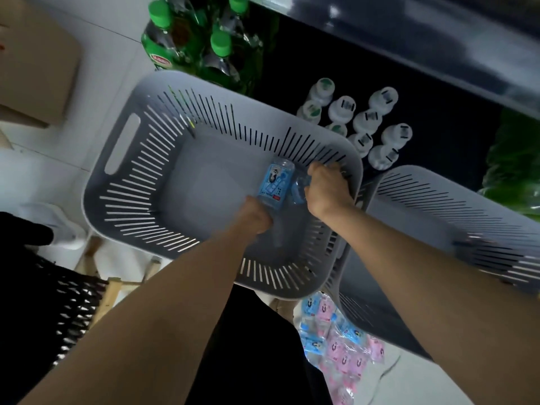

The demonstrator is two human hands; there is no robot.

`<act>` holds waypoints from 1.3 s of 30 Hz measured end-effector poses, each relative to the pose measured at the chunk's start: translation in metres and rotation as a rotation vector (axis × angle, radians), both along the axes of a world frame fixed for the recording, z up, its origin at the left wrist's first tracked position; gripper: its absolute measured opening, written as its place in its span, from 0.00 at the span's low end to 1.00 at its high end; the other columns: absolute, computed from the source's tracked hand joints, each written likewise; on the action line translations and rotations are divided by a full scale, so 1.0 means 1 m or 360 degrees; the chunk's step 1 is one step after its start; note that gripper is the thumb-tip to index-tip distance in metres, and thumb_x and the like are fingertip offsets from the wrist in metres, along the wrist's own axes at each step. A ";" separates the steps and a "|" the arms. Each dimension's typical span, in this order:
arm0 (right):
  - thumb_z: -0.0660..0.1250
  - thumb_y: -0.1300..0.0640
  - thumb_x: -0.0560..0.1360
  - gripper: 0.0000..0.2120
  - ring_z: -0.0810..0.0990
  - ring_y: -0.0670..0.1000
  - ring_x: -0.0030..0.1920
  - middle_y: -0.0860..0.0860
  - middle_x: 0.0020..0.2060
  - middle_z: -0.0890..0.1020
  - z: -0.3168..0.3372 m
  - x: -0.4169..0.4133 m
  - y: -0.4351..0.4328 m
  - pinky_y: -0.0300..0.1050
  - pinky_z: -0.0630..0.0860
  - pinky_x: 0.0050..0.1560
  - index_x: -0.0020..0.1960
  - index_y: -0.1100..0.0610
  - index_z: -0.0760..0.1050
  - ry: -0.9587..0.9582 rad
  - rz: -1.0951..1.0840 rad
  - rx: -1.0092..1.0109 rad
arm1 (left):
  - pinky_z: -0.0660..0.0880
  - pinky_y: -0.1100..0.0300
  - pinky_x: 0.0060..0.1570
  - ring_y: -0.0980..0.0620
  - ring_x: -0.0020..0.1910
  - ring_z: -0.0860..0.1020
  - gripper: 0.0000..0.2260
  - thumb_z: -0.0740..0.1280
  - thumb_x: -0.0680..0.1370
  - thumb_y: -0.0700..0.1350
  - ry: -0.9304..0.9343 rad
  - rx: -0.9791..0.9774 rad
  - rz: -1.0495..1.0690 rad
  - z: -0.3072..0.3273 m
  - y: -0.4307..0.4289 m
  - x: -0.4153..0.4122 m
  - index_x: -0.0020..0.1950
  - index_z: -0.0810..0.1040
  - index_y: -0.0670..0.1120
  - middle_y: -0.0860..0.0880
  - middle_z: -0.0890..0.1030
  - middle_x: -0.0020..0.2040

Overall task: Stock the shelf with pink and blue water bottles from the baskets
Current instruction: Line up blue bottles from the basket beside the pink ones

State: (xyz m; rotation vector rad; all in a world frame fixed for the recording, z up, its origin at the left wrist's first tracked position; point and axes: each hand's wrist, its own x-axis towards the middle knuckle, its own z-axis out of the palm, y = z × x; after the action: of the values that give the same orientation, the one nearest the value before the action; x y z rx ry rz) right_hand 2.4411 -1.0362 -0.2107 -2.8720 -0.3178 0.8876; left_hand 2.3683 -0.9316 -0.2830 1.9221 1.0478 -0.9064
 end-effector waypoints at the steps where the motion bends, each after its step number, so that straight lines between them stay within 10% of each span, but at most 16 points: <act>1: 0.63 0.68 0.76 0.15 0.77 0.64 0.55 0.63 0.61 0.69 0.003 -0.001 0.001 0.51 0.76 0.57 0.63 0.62 0.70 0.0001 0.0003 0.0002 | 0.73 0.55 0.55 0.42 0.62 0.74 0.22 0.68 0.75 0.40 -0.0022 0.0027 -0.0010 0.006 0.004 0.000 0.66 0.65 0.38 0.40 0.74 0.63; 21: 0.65 0.54 0.75 0.05 0.78 0.56 0.48 0.58 0.53 0.77 0.252 -0.039 0.027 0.42 0.70 0.43 0.45 0.55 0.77 -0.0321 -0.0049 0.0631 | 0.69 0.59 0.33 0.47 0.39 0.74 0.03 0.68 0.70 0.37 -0.0604 0.0506 -0.1087 0.325 0.076 0.002 0.42 0.77 0.41 0.44 0.74 0.39; 39: 0.68 0.54 0.71 0.13 0.76 0.55 0.36 0.61 0.40 0.82 0.559 -0.033 -0.045 0.46 0.73 0.37 0.44 0.65 0.80 -0.1235 -0.0271 0.0964 | 0.74 0.66 0.33 0.55 0.29 0.75 0.10 0.74 0.68 0.38 -0.1684 0.0363 -0.0929 0.640 0.025 0.011 0.49 0.82 0.41 0.48 0.79 0.34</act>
State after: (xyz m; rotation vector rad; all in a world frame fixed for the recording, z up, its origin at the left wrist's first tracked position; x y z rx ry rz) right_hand 2.4083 -1.0813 0.3484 -2.4614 -0.3220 -0.3451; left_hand 2.3791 -0.9063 0.3567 2.4602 -0.0524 0.0637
